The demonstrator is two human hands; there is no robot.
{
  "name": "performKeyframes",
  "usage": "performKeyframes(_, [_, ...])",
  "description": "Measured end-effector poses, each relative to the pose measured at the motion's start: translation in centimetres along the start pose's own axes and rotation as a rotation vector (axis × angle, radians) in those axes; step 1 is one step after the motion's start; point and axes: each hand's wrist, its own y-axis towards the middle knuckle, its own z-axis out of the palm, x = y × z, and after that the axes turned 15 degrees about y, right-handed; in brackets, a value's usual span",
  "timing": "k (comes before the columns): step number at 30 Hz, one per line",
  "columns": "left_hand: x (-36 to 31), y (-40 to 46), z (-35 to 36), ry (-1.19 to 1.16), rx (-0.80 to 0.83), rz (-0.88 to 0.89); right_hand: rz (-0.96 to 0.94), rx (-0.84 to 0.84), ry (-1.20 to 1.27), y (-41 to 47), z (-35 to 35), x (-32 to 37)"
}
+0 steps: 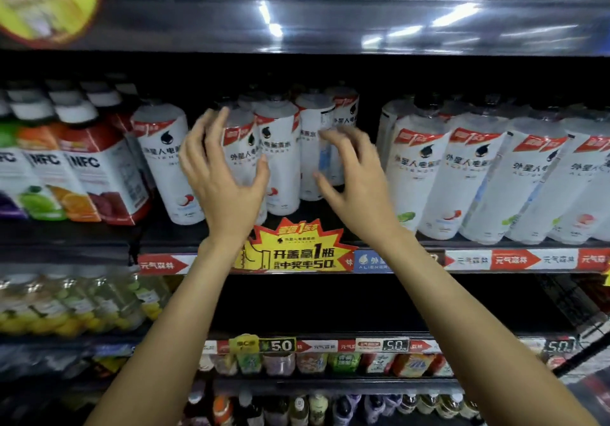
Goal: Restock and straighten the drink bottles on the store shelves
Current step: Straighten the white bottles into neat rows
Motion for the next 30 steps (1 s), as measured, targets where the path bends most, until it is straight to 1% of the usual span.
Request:
performKeyframes(3, [1.0,0.1,0.8,0.084,0.117,0.0,0.218,-0.016,0.209,1.5,1.8,-0.6])
performKeyframes(5, [1.2,0.1,1.5,0.185,0.165,0.02,0.335,0.017,0.354,2.5,2.5,-1.3])
performKeyframes(8, [1.6,0.4,2.3,0.275,0.161,0.098,0.385,0.098,0.422,3.5,3.2,-2.2])
performKeyframes(12, [3.4,1.1,2.5,0.259,0.166,0.154,0.389,0.031,0.3,5.1,4.1,-2.3])
performKeyframes(15, [3.8,1.1,2.4,0.329,0.144,0.215,0.395,0.009,0.143,5.8,4.5,-2.3])
performKeyframes(17, [3.5,0.9,2.5,0.386,0.088,0.328,0.389,0.006,0.095,6.0,4.5,-2.4])
performKeyframes(20, [2.4,0.8,3.2,0.434,0.038,0.615,0.372,0.004,0.139,5.8,4.6,-2.9])
performKeyframes(22, [1.4,1.2,3.9,0.526,0.056,0.763,0.359,-0.012,0.157,5.8,4.7,-3.2])
performKeyframes(23, [1.0,1.4,4.2,0.61,0.072,0.801,0.368,-0.037,0.171,5.9,4.7,-3.2])
performKeyframes(26, [0.9,2.0,4.6,0.872,0.074,0.857,0.426,-0.094,0.126,6.4,4.7,-3.1])
performKeyframes(28, [1.2,2.0,4.7,0.91,0.079,0.868,0.421,-0.081,0.116,6.4,4.8,-2.8])
performKeyframes(30, [1.5,2.0,4.5,0.884,0.068,0.86,0.388,-0.08,0.129,6.2,4.8,-2.5])
